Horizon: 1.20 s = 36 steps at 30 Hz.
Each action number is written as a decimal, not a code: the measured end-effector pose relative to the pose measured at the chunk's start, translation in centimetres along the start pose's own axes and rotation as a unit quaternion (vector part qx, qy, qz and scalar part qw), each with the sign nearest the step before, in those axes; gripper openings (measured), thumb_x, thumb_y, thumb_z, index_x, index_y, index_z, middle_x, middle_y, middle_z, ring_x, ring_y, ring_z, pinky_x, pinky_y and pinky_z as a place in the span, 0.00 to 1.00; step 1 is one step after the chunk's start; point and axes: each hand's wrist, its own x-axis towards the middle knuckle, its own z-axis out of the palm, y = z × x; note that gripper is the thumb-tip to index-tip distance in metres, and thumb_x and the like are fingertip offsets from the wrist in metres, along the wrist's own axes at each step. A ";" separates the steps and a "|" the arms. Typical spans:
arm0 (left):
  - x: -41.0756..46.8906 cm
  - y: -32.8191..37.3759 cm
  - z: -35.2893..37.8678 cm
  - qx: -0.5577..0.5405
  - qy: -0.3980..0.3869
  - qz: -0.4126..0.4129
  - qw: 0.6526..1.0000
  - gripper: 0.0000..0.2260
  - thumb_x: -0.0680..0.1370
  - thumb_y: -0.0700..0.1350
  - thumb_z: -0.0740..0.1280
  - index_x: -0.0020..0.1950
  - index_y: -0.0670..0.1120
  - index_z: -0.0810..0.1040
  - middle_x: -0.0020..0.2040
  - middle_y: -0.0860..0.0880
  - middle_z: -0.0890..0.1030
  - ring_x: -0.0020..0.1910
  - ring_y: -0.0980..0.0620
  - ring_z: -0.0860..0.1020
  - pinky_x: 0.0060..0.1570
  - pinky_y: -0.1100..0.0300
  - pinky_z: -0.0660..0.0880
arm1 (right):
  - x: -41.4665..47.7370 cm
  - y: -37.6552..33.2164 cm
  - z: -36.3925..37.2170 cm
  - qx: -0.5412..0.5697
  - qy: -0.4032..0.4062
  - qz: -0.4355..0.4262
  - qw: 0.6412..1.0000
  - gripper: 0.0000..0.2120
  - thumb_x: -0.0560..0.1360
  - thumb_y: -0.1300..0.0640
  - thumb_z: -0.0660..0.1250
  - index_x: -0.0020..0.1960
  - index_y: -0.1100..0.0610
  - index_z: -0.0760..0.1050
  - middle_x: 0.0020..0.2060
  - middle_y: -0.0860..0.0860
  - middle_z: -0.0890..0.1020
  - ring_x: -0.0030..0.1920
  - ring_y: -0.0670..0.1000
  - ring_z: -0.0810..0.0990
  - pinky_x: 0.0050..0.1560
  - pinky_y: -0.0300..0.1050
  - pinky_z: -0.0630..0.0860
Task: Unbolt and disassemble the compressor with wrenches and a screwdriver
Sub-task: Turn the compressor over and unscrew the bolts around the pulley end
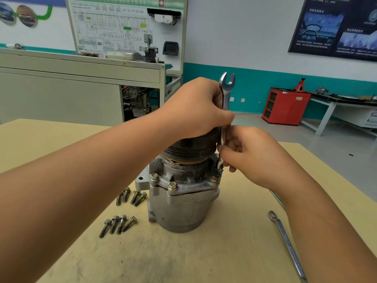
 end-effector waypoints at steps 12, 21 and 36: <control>0.1 0.4 -1.4 -0.097 -0.131 0.043 0.986 0.08 0.59 0.56 0.71 0.31 0.52 0.79 0.39 0.50 0.84 0.39 0.50 0.81 0.51 0.57 0.76 | -0.5 0.0 -0.3 0.070 -0.013 -0.018 0.997 0.08 0.72 0.55 0.62 0.46 0.59 0.76 0.37 0.58 0.81 0.39 0.60 0.79 0.42 0.58 0.76; 0.2 0.8 -1.1 -0.069 -0.100 0.036 0.992 0.09 0.64 0.53 0.75 0.28 0.53 0.78 0.25 0.60 0.76 0.27 0.64 0.72 0.31 0.73 0.68 | -0.1 1.2 -0.4 0.112 -0.043 0.009 0.993 0.07 0.76 0.55 0.67 0.39 0.52 0.76 0.28 0.48 0.82 0.26 0.42 0.78 0.28 0.30 0.71; 2.4 0.2 -1.1 -0.095 -0.202 -0.002 0.975 0.04 0.76 0.44 0.68 0.45 0.53 0.80 0.44 0.58 0.85 0.52 0.63 0.80 0.61 0.63 0.68 | 0.3 2.1 0.6 0.163 -0.076 0.025 0.983 0.11 0.80 0.56 0.59 0.41 0.49 0.73 0.28 0.44 0.77 0.29 0.39 0.74 0.34 0.35 0.71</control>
